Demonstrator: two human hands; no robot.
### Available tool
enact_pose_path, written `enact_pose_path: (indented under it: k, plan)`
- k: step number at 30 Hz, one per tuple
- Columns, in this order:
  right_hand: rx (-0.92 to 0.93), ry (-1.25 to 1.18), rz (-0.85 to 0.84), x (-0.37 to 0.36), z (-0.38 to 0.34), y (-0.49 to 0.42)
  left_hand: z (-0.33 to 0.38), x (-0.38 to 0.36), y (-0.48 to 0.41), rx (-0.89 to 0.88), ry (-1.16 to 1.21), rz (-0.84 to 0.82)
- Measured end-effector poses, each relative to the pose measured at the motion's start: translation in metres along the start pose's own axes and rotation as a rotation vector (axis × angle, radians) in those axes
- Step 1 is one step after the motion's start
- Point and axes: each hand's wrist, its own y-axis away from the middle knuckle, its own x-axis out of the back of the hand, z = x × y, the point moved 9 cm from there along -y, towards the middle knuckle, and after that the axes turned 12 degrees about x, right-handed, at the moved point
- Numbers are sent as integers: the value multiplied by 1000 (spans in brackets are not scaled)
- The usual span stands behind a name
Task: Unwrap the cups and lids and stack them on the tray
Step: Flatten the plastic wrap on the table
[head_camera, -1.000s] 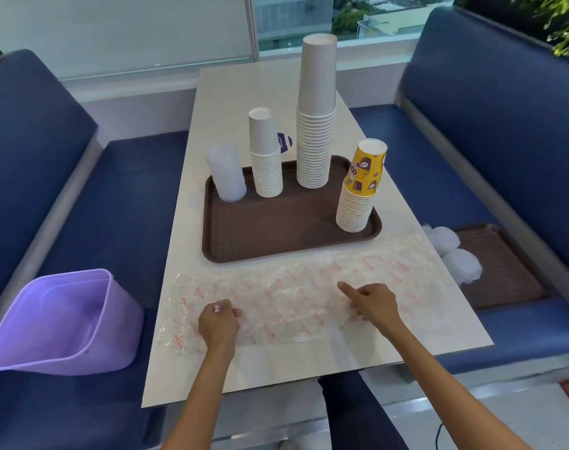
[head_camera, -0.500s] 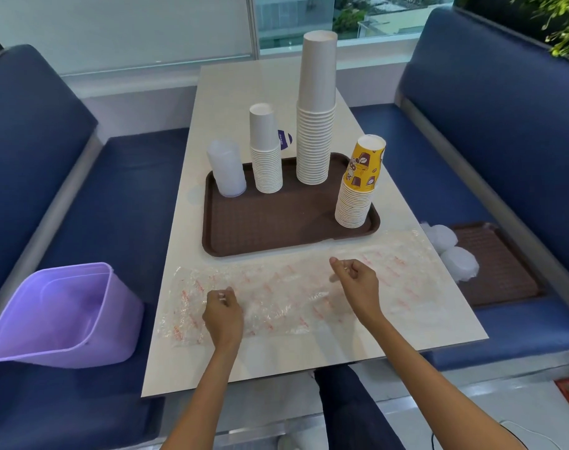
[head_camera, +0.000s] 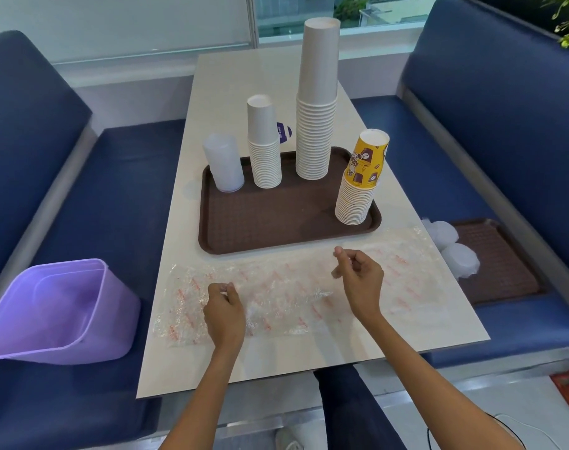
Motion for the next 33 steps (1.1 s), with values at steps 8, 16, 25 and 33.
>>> enact_pose_path:
  k: [8, 16, 25, 33]
  plan:
    - [49, 189, -29, 5, 12, 6, -5, 0, 1, -8, -18, 13]
    - [16, 677, -256, 17, 30, -3, -12, -1, 2, -87, -185, 12]
    - [141, 694, -277, 26, 26, 2, -10, 5, 0, -131, -317, 67]
    - [388, 654, -114, 9, -11, 5, -4, 14, -6, -181, -344, 155]
